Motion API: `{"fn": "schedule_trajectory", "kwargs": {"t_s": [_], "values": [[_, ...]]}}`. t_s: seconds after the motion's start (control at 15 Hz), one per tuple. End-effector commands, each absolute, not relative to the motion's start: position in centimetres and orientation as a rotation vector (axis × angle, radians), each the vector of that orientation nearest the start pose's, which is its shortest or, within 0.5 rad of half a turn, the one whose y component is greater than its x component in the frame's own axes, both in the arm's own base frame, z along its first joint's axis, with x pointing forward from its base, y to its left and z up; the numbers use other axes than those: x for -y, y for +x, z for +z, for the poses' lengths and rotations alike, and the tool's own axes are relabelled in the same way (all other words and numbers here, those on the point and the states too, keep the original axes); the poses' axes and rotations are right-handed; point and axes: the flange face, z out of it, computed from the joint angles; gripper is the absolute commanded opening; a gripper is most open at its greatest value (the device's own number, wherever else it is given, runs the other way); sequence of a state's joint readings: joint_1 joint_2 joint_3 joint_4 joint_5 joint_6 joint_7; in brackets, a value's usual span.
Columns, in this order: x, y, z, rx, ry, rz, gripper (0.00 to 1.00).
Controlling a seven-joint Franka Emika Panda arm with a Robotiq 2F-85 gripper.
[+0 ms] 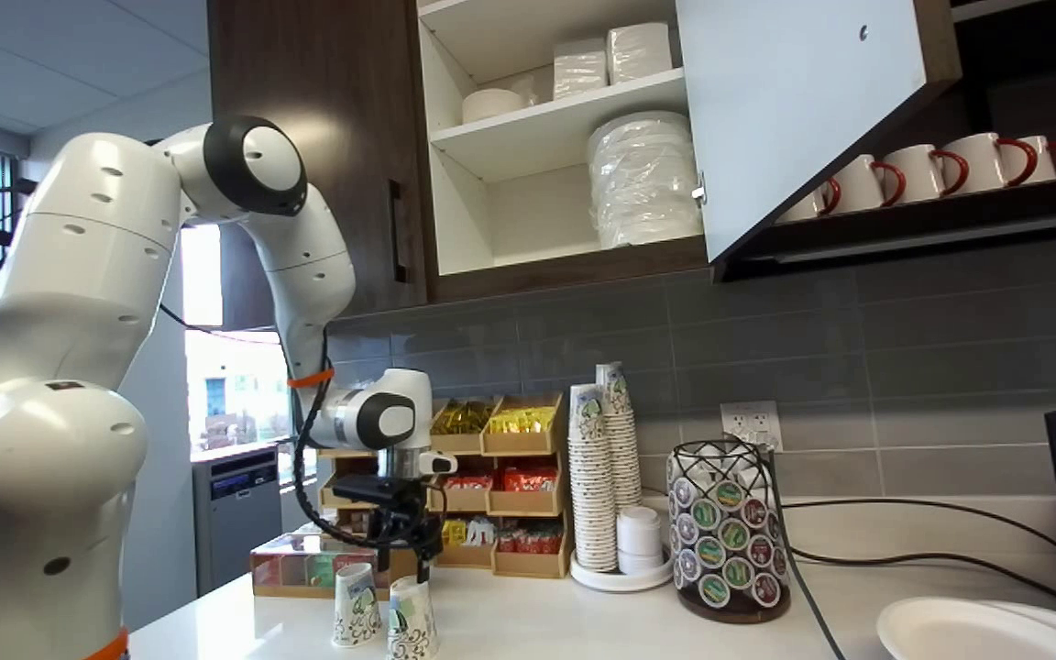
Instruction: Pick up the paper cup on the right and put it on the paper cup on the left, flip the stacked paper cups over, pick up the stacked paper cups and put them the right way up on the bottom shelf of the open upper cabinet
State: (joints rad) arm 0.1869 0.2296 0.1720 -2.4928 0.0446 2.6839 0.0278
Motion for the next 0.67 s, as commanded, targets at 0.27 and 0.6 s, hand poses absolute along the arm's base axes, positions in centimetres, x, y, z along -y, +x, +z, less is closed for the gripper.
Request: {"fn": "schedule_trajectory", "kwargs": {"t_s": [0.27, 0.6], "values": [[-16.0, 44.2, 17.1, 0.374, -3.090, 0.061, 1.00], [-16.1, 44.3, 16.4, 0.372, -3.089, 0.084, 0.68]]}}
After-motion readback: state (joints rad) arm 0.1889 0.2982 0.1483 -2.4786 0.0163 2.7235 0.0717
